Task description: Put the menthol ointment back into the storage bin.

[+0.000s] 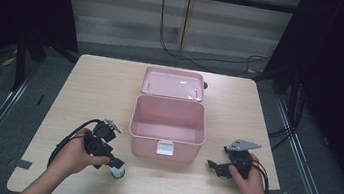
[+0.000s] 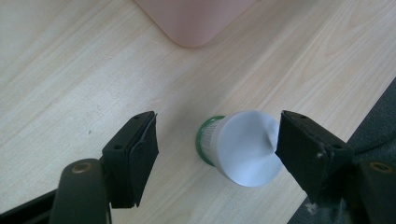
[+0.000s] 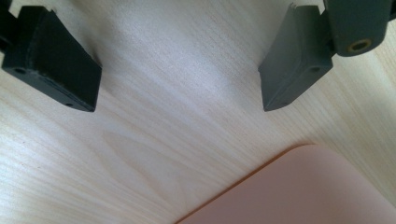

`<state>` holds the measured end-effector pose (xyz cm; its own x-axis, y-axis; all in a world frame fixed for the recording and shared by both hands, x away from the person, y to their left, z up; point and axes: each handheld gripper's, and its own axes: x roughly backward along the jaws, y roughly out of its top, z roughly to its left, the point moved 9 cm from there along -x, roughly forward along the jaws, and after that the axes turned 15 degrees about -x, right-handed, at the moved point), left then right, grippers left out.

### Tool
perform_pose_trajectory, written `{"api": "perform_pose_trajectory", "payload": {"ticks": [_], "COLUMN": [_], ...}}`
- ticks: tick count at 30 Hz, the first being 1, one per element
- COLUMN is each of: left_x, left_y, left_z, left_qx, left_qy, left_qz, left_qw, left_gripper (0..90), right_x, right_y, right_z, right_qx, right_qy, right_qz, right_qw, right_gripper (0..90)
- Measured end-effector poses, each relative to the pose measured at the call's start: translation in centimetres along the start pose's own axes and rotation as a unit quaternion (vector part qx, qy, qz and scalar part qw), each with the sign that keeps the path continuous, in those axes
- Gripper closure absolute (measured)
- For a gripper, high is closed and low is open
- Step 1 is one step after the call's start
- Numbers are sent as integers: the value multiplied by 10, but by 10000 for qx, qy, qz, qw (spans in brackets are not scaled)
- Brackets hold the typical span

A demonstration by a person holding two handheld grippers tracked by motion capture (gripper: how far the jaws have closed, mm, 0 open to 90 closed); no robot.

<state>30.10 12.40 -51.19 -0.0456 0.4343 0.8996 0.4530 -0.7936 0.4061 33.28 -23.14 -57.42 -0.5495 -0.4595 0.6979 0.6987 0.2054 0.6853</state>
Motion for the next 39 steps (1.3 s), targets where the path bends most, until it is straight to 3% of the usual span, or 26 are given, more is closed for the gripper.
{"api": "perform_pose_trajectory", "payload": {"ticks": [9,16,19,21,31,39], "left_x": [-4,-11,-11,-9,-7,-7], "left_y": [1,-3,-4,-3,-2,-3], "left_z": [-7,-8,-10,-13,-10,-2], "left_qx": [-21,-70,19,22,7,144], "left_qy": [-113,-86,-212,-318,-141,-191], "left_qz": [-39,85,83,48,218,139], "left_qw": [9999,9999,9997,9995,9997,9996], "left_gripper": [279,286,352,461,497,495], "right_x": [0,0,0,0,0,0], "right_y": [0,0,0,0,0,0], "right_z": [0,0,0,0,0,0], "right_qx": [1,4,3,0,12,9], "right_qy": [0,3,4,1,15,3], "right_qz": [0,-2,-1,0,-15,-10], "right_qw": [10000,10000,10000,10000,10000,10000], "right_gripper": [120,120,120,120,120,120]}}
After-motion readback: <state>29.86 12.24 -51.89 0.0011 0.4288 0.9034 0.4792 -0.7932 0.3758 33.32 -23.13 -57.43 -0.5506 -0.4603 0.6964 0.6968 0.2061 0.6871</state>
